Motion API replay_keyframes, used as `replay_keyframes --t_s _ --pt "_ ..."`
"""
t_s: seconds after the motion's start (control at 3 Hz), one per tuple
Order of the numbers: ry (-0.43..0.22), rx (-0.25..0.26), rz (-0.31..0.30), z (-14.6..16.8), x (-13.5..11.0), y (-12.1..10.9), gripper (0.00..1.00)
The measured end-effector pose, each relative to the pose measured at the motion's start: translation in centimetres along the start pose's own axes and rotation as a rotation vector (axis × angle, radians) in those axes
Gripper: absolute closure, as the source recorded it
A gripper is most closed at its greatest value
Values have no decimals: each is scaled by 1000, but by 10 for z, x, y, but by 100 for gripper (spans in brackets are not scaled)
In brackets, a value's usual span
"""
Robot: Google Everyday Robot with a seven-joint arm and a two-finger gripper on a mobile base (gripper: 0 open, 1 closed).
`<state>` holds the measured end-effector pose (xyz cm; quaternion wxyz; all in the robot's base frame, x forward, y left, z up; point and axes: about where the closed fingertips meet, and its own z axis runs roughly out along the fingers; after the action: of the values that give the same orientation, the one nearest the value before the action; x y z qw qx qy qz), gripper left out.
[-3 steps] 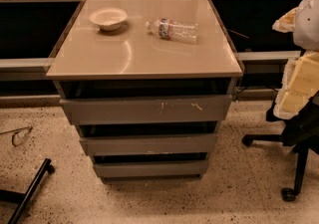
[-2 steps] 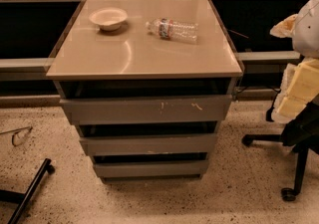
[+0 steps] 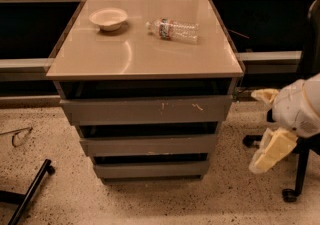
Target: Open bottom drawer
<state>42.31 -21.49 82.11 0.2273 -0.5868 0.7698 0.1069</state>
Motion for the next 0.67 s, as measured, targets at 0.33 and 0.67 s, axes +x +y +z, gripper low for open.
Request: replay_keyframes --t_s 0.33,0.67 --pt "-97 -22 44 62 33 3 0" --pt "-97 -22 44 62 33 3 0"
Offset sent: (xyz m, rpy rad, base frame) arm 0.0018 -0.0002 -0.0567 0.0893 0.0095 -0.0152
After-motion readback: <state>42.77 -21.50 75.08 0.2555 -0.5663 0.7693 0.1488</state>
